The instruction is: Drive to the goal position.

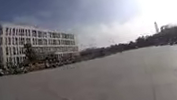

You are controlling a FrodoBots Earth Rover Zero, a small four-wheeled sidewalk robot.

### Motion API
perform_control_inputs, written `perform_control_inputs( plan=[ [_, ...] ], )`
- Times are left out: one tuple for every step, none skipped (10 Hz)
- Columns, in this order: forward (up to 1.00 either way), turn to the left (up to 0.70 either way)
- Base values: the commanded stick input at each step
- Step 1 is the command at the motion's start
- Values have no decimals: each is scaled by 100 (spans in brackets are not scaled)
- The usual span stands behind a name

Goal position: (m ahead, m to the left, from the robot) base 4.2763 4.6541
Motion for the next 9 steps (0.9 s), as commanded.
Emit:
perform_control_inputs(
  plan=[
    [70,-3],
    [70,-1],
    [70,0],
    [70,0],
    [70,0],
    [70,0],
    [70,0],
    [70,3],
    [70,11]
  ],
)
